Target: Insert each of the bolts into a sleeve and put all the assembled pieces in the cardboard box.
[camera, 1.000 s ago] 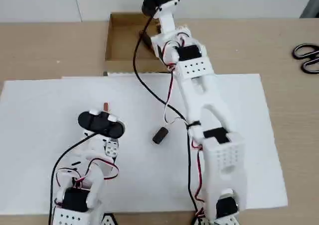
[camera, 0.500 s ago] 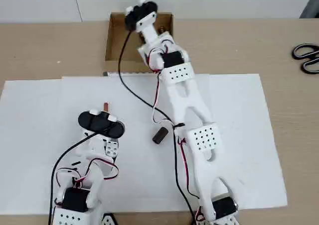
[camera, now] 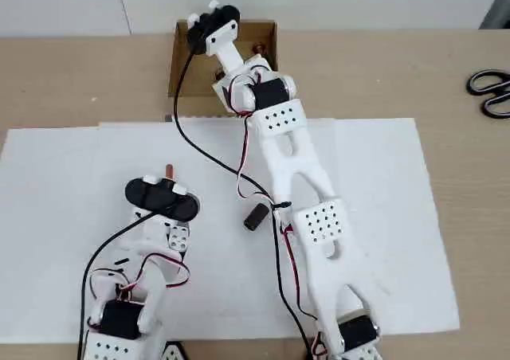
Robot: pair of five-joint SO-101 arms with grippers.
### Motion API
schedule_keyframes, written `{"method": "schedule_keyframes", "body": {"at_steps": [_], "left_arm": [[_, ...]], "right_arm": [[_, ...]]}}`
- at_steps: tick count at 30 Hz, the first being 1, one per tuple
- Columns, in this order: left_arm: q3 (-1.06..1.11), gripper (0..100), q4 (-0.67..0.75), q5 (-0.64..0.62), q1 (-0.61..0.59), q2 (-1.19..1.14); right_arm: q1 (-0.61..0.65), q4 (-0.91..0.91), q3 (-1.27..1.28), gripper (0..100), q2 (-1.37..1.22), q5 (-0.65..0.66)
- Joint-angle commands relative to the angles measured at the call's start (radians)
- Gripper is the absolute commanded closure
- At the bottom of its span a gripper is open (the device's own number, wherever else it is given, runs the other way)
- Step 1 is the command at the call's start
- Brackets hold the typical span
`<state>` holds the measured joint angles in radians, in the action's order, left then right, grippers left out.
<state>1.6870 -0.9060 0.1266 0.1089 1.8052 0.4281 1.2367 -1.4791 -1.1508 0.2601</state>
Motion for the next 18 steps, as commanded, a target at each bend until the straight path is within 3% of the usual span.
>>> {"method": "schedule_keyframes", "body": {"at_steps": [1,7,12,16,18], "left_arm": [[-0.007,99,0.015,-0.006,-0.006,0.009],[-0.007,99,0.015,-0.006,-0.006,0.009],[-0.007,99,0.015,-0.006,-0.006,0.009],[-0.007,99,0.031,-0.015,-0.080,0.011],[-0.007,99,0.066,-0.077,-0.137,0.011]], "right_arm": [[0.018,0.154,-0.086,77.9,0.124,-0.064],[0.007,0.433,-0.123,77.9,0.189,-0.144],[-0.001,0.444,-0.121,78.7,0.202,-0.233],[0.007,0.447,-0.123,87.9,0.208,-0.301],[0.007,0.456,-0.120,92.6,0.237,-0.334]]}}
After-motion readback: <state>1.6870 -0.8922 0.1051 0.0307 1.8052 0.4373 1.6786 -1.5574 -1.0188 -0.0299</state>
